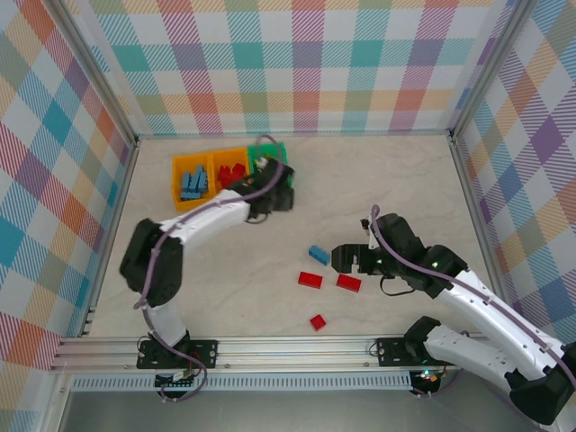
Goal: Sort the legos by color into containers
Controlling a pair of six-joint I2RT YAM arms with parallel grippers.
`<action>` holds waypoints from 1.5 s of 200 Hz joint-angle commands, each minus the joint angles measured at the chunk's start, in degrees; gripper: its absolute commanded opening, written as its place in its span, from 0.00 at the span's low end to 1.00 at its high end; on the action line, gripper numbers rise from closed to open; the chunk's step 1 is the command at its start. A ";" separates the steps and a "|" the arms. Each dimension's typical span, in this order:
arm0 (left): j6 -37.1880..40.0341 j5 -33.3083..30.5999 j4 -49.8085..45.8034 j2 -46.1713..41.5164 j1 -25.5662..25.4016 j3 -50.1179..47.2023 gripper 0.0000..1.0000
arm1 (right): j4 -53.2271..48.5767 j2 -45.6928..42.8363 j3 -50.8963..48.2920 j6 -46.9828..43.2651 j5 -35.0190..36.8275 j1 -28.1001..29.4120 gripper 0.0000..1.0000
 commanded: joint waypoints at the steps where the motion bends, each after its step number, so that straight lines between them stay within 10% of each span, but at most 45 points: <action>1: 0.92 -4.03 2.16 -2.86 7.69 -0.95 0.47 | 3.41 1.18 -0.93 0.37 -1.53 -0.06 1.00; 75: -4.85 -0.25 3.40 9.56 28.55 8.27 0.52 | 5.76 2.48 -2.67 2.36 -3.29 -0.02 1.00; 112: -2.82 0.99 3.79 10.92 29.80 11.00 0.83 | 4.68 2.69 -3.34 2.91 -2.25 0.07 1.00; 148: -2.98 4.98 4.17 3.70 29.64 7.66 0.86 | 5.99 4.54 -3.31 2.34 -1.43 -0.01 1.00; 193: 3.53 13.24 5.14 -15.50 22.25 -3.34 0.87 | 8.38 14.39 0.22 -3.03 1.18 -0.15 1.00; 251: 27.02 17.20 -2.44 -34.01 3.76 -12.92 0.90 | 10.28 31.29 6.97 -8.93 -4.50 0.21 0.98; 300: 50.23 32.73 -15.41 -51.52 -0.35 -20.49 1.00 | 16.24 36.74 5.14 -10.07 -7.32 7.49 0.92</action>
